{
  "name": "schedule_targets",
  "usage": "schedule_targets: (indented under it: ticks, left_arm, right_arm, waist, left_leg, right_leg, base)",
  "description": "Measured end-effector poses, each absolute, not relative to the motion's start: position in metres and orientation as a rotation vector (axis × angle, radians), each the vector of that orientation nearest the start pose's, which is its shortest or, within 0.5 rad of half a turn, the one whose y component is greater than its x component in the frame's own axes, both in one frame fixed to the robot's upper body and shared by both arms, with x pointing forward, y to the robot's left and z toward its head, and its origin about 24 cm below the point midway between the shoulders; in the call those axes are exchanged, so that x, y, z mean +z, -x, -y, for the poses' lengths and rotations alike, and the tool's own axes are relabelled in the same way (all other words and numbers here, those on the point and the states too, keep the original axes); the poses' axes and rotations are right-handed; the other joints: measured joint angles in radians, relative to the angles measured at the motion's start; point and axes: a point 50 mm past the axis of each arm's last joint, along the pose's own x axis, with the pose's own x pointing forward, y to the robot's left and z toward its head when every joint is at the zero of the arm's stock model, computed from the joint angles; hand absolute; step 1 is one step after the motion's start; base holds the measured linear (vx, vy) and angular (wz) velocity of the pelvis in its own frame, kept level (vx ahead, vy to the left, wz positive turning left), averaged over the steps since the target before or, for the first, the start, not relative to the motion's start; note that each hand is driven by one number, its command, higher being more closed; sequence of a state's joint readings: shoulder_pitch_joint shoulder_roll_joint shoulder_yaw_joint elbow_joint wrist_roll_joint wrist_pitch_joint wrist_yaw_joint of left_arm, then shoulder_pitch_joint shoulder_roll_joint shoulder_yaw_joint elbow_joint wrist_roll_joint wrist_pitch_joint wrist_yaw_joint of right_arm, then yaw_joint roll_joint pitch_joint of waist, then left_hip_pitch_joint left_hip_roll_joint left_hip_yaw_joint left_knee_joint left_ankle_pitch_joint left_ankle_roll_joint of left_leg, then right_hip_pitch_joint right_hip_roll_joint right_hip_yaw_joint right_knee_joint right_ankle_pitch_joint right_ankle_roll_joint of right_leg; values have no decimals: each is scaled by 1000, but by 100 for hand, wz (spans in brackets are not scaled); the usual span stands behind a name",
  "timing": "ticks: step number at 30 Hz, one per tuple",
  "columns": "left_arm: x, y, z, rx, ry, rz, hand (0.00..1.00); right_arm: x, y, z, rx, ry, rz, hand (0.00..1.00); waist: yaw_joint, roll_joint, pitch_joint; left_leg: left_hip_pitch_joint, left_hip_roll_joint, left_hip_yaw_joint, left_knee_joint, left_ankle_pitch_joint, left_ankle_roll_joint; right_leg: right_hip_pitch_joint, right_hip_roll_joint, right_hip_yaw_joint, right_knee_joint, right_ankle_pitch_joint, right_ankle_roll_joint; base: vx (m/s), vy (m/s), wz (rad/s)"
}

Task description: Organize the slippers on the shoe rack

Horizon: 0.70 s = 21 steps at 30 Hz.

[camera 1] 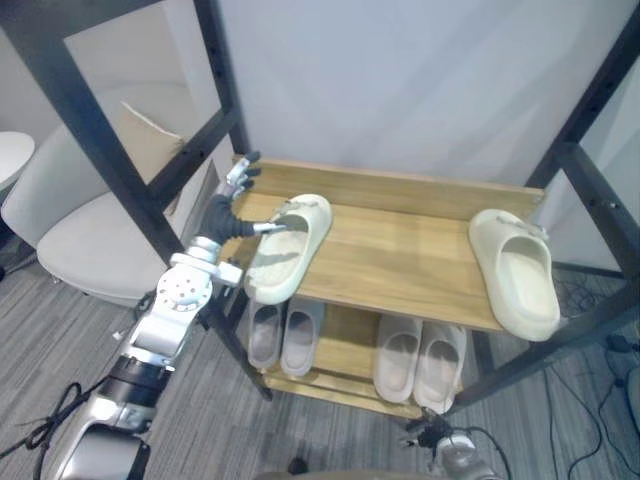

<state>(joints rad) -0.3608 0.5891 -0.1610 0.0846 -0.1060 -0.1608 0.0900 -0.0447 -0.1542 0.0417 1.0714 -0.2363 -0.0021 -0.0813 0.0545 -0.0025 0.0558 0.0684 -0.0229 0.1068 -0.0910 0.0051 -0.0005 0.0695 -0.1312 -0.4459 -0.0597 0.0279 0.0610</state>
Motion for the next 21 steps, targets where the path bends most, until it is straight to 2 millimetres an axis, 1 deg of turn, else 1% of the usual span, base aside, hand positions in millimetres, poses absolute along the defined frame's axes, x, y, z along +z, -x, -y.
schedule_targets:
  ticks: [4, 8, 15, 21]
  left_arm:
    - [151, -310, -207, -55, -523, 403, 0]
    - [148, -316, -212, -26, -558, 368, 0]
    - [144, -321, -223, 24, -609, 324, 0]
    - [144, -328, -227, 51, -650, 302, 0]
  right_arm:
    - [-147, -143, 205, 9, 416, -1009, 0]
    - [-146, -144, 208, -18, 399, -1005, 0]
    - [-144, -146, 207, -26, 395, -991, 0]
    - [-146, -145, 198, -24, 365, -995, 0]
  waist:
    - [1, -1, 14]
    - [-1, 2, 25]
    - [-4, 1, 28]
    - [-6, 0, 31]
  left_leg:
    - [1, 5, 17, -4, -2, -3]
    - [0, 7, 23, -5, -3, -5]
    - [-5, 11, 34, -10, -4, -6]
    - [-17, 13, 44, -9, -5, -8]
  right_leg:
    - [-5, 8, 17, -9, 6, -5]
    - [-8, 15, 24, -16, 8, -6]
    - [-19, 23, 37, -19, 10, -9]
    - [-37, 25, 48, -19, 13, -13]
  base:
    - [11, 0, -13]
    - [3, -2, -7]
    - [10, -1, -5]
    - [-7, 10, -5]
